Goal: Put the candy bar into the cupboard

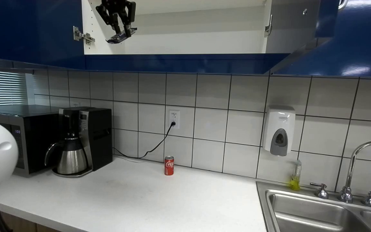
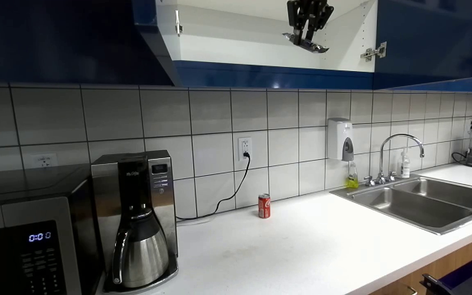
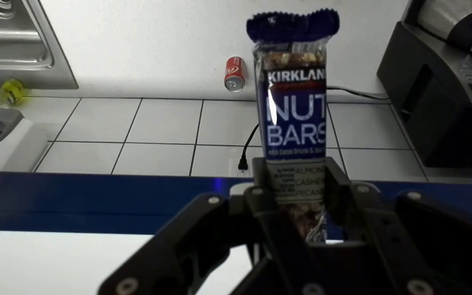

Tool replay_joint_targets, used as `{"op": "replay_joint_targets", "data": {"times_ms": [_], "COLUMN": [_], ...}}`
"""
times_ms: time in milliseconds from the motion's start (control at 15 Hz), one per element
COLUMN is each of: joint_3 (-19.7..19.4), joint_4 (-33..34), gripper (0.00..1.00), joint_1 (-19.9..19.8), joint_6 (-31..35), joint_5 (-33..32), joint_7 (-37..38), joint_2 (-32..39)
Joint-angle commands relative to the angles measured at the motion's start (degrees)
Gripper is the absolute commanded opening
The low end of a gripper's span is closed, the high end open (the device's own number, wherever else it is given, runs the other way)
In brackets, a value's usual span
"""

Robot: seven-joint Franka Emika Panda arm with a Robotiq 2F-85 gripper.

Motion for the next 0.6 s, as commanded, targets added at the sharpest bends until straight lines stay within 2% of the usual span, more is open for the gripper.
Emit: {"op": "replay_joint_targets", "data": {"times_ms": [0,533], "joint_3": [1.08,1.67], "joint_4": [5.05,10.44], "gripper": [0.10,0.10], "joint_1": [-0.56,-0.67], "joint_6": [1.35,8.11], "joint_5": [-0.37,-1.53], "joint_7": [2.47,4.21], "joint_2": [4.20,10.87]}}
